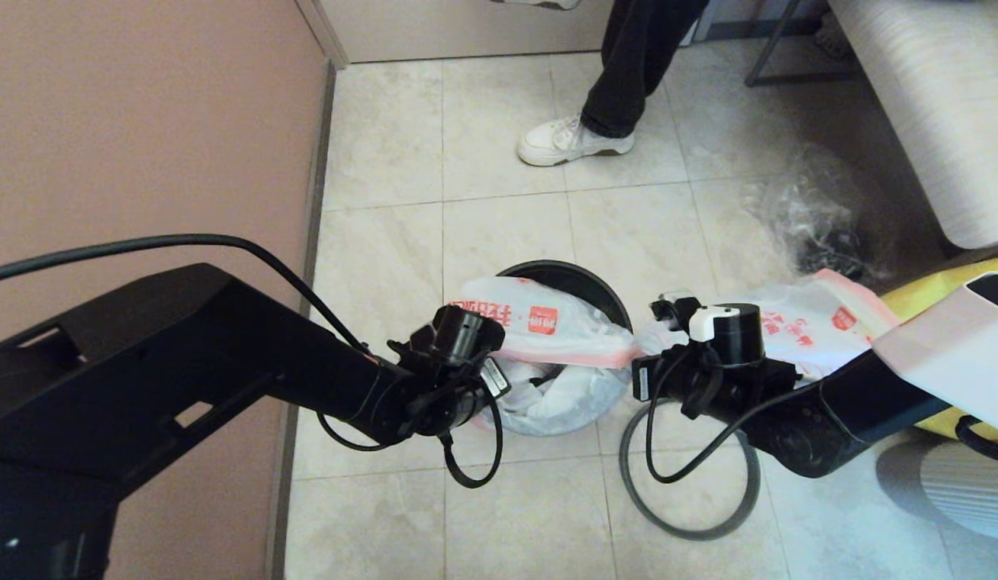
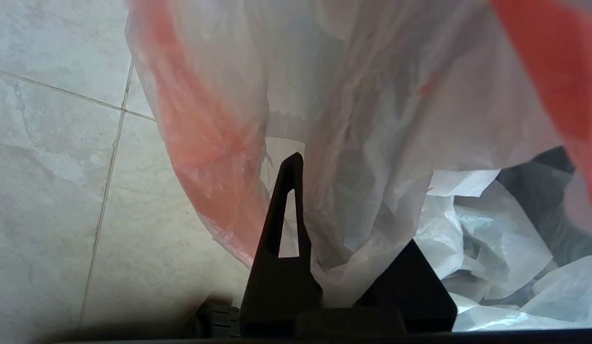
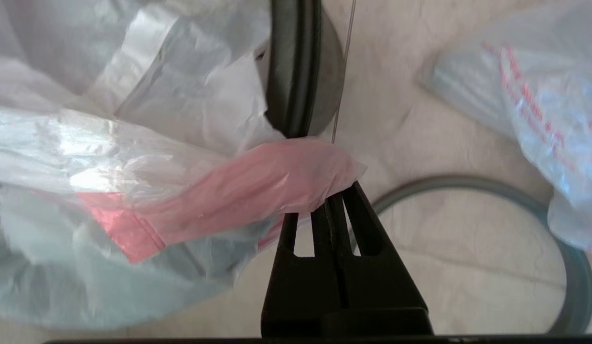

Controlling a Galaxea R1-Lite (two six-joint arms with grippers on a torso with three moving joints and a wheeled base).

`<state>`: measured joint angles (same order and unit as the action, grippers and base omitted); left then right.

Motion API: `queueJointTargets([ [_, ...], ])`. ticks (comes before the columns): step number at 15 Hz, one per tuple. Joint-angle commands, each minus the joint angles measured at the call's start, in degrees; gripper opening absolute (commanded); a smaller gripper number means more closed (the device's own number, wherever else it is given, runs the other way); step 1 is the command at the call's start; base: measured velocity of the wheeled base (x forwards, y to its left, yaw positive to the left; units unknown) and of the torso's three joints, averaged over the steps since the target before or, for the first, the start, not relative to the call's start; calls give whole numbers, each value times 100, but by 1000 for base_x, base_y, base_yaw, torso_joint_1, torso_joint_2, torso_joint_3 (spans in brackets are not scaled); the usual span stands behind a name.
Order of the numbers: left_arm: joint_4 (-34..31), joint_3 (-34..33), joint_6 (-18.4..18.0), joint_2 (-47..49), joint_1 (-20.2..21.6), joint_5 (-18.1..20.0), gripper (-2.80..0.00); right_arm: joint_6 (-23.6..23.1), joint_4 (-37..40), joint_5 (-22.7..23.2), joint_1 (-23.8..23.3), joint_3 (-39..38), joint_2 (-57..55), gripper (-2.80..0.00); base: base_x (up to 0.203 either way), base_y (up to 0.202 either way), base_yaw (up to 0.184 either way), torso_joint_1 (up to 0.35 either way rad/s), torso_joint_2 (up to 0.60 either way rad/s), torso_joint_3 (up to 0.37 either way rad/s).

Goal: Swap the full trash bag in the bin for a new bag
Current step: Put the new garbage bag on the trash can

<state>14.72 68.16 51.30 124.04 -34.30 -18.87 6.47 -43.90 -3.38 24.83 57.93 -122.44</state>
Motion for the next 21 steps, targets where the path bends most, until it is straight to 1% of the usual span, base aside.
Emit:
queueJointTargets([
  [1, 14, -21, 29, 24, -6, -11, -280, 3, -25, 1, -40, 171, -115, -280, 0, 0, 0, 0, 0, 0],
  [4, 14, -66, 29, 32, -47, 48, -280, 31, -5, 4, -119, 359, -67, -280, 0, 0, 0, 0, 0, 0],
  [9, 7, -92, 29, 50, -102, 59, -280, 333, 149, 49, -145, 345, 359, -280, 0, 0, 0, 0, 0, 0],
  [19, -13, -189, -15, 50, -410, 68, -280, 355, 161, 136, -154, 510, 387, -280, 0, 0, 0, 0, 0, 0],
  [21, -13, -189, -15, 59, -419, 68, -280, 355, 171, 136, -144, 588, 405, -280, 0, 0, 0, 0, 0, 0],
])
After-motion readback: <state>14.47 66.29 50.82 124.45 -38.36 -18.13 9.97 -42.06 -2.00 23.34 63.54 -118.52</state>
